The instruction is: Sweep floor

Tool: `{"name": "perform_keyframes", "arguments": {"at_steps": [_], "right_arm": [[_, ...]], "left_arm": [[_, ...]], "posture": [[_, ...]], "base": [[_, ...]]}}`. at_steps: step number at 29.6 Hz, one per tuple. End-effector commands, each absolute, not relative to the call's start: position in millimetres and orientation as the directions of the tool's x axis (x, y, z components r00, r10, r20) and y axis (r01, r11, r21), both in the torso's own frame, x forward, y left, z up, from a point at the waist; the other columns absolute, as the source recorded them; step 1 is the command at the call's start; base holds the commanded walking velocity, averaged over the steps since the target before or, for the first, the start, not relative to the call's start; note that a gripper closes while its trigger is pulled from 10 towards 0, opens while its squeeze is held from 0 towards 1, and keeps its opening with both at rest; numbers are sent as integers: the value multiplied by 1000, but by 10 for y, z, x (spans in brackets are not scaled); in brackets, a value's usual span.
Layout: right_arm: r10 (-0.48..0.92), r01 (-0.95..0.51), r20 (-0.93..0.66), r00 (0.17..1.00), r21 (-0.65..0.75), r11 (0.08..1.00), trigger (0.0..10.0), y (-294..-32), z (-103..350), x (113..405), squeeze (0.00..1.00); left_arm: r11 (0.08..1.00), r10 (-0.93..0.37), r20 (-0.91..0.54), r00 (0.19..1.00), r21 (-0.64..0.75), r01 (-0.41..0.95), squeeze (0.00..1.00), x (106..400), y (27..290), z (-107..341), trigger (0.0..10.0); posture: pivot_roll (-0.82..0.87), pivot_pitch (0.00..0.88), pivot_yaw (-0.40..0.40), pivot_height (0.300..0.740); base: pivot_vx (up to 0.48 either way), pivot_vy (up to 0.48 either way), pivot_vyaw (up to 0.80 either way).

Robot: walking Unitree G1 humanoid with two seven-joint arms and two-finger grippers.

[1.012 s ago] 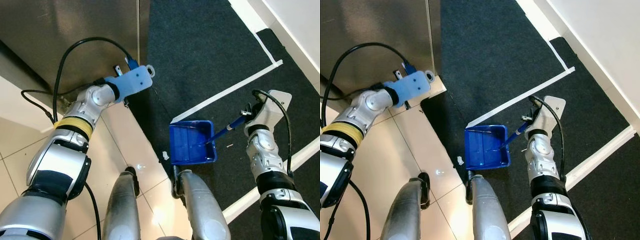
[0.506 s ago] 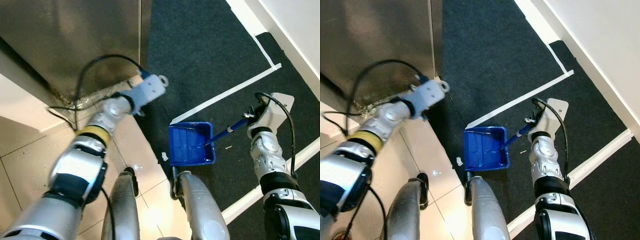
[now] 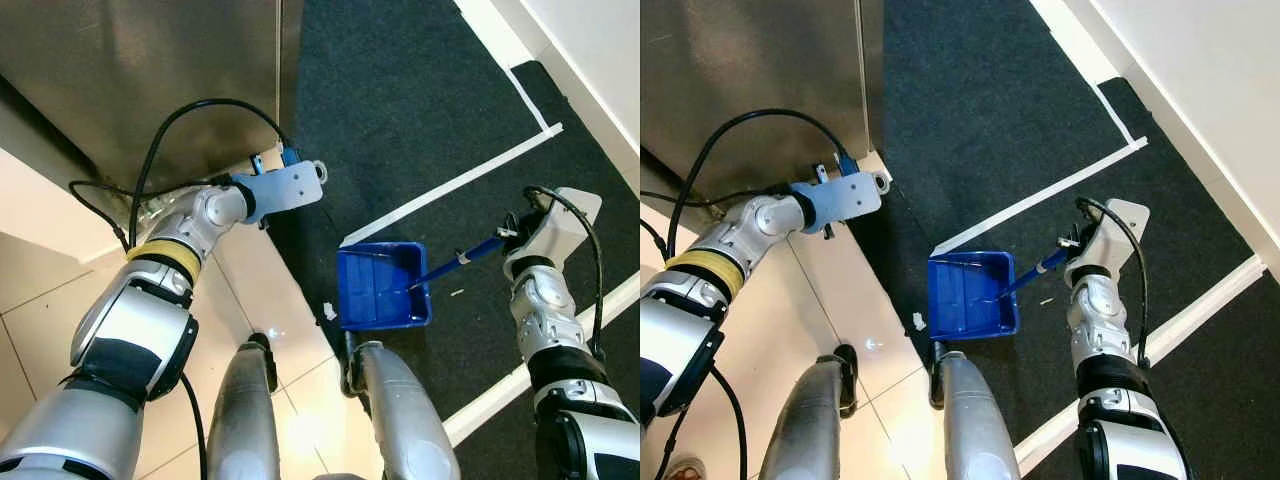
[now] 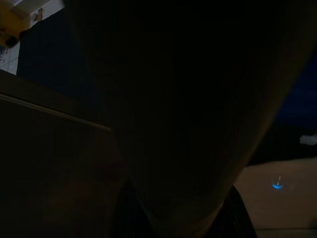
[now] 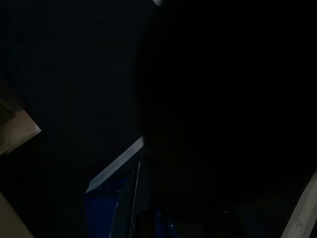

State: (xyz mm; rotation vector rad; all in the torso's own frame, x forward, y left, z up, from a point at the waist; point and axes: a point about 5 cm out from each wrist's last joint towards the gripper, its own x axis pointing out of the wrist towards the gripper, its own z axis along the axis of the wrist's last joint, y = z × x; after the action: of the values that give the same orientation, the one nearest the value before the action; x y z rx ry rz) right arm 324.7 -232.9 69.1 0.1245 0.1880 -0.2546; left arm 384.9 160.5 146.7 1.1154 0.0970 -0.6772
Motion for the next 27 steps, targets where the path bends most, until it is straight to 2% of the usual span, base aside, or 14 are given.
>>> {"name": "perform_keyframes", "arguments": {"at_steps": [1,6,9,12,14,17,19,20,21,23,27], "right_arm": [[-234,285,-415,879,66,956,10000,-2352,223,2952,0],[-229,277,-397,889,69,958,10000,-2371,260,2967,0],[-230,278,-380,896,74,958,10000,-2389,292,2976,0],[-239,285,-365,900,77,955,10000,-2422,327,2986,0],[-250,295,-356,900,76,953,10000,-2467,352,2987,0],[-258,300,-352,900,71,951,10000,-2506,367,2983,0],[-259,301,-351,900,68,951,10000,-2513,370,2983,0],[-262,300,-350,899,56,952,10000,-2523,368,2977,0],[-262,300,-350,899,56,952,10000,-2523,368,2977,0],[-251,280,-321,913,47,959,10000,-2512,378,2957,0],[-229,246,-291,929,23,969,10000,-2497,410,2934,0]], "left_arm": [[185,-435,-417,798,826,532,0,3842,1662,1463,10000],[105,-393,-391,832,880,463,0,3873,1678,1488,10000],[98,-408,-335,849,909,406,0,3916,1624,1599,10000],[108,-457,-249,854,937,331,0,3959,1501,1768,10000],[131,-538,-171,825,950,283,0,3964,1342,1919,10000],[112,-598,-142,789,960,257,0,3945,1201,1966,10000],[105,-581,-166,797,956,276,0,3947,1205,1909,10000],[90,-510,-227,829,945,315,0,3949,1308,1749,10000],[90,-510,-227,829,945,315,0,3949,1308,1749,10000],[153,-403,-251,880,929,335,0,3933,1482,1564,10000],[148,-345,-250,904,937,316,0,3896,1524,1408,10000]], "posture": [[15,395,-111,740],[-1,393,-114,740],[-8,391,-113,740],[-16,390,-112,740],[-23,383,-112,740],[-30,374,-113,740],[-30,374,-113,740],[-46,371,-116,740],[-46,371,-116,740],[-75,350,-121,740],[-112,359,-131,740]], "base": [[0,0,0],[0,0,0],[0,0,0],[0,0,0],[0,0,0],[0,0,0],[0,0,0],[0,0,0],[0,0,0],[0,0,0],[0,0,0]]}}
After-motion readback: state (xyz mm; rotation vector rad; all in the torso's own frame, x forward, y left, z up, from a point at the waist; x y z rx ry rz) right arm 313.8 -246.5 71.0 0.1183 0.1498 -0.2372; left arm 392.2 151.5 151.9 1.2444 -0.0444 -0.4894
